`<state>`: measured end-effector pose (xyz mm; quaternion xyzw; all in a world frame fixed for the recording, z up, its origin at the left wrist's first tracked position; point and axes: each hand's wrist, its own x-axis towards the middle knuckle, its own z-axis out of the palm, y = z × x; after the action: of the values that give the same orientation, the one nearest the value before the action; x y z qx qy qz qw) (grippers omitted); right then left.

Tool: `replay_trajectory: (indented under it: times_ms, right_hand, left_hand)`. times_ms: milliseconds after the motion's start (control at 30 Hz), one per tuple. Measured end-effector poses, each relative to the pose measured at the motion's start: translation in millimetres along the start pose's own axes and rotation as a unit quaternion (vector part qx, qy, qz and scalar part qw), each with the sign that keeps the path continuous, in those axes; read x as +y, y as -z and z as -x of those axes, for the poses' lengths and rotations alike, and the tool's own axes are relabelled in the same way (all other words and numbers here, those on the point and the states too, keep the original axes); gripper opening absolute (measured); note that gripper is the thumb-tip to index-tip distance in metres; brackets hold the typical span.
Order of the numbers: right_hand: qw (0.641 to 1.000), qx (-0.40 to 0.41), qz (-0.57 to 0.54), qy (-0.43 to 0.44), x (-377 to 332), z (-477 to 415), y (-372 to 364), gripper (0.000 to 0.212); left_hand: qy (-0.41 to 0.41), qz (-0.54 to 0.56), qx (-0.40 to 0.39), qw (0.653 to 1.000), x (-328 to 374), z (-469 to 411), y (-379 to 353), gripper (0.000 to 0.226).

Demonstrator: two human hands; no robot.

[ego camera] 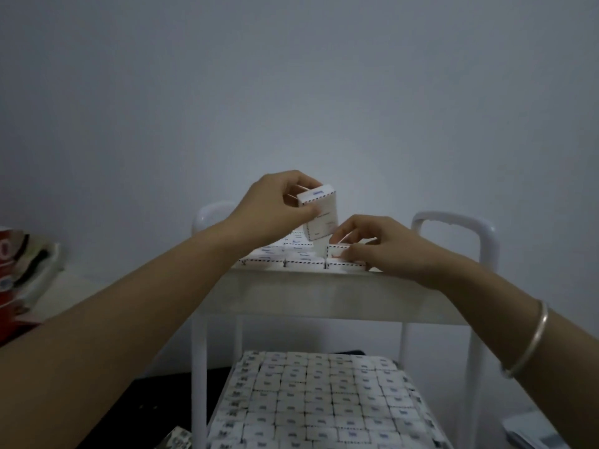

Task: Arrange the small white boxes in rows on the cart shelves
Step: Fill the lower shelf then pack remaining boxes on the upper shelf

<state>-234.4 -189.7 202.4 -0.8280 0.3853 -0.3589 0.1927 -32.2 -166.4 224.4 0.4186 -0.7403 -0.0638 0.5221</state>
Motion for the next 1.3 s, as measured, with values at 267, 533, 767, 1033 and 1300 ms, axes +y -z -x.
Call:
replay_trajectory:
  times_ms: [267, 533, 767, 1033, 1300]
  right_hand:
    - [0.997, 0.031, 0.055, -0.038, -3.4, 1.4, -2.7, 0.02]
    - [0.975, 0.118, 0.188, 0.021, -0.2, 1.3, -8.2, 0.034]
    - [0.965, 0.207, 0.138, 0.082, -2.4, 8.2, -10.6, 0.016]
    - [0.927, 0.26, 0.067, 0.263, -38.0, 59.1, -66.6, 0.018]
    - [0.97, -0.051, 0.088, 0.222, -40.1, 77.9, -212.5, 0.018]
  left_hand:
    - [0.019, -0.026, -0.081, 0.996, -11.1, -20.2, -27.2, 0.025]
    - [0.037, -0.047, -0.23, 0.971, -20.5, -16.8, -25.6, 0.012]
    - [0.045, -0.106, -0.242, 0.963, -15.4, -13.4, -20.8, 0.024]
    - [-0.044, -0.132, -0.05, 0.989, 1.1, 45.8, 14.5, 0.031]
    - [0.035, -0.1, 0.087, 0.991, -57.3, 211.7, 76.4, 0.036]
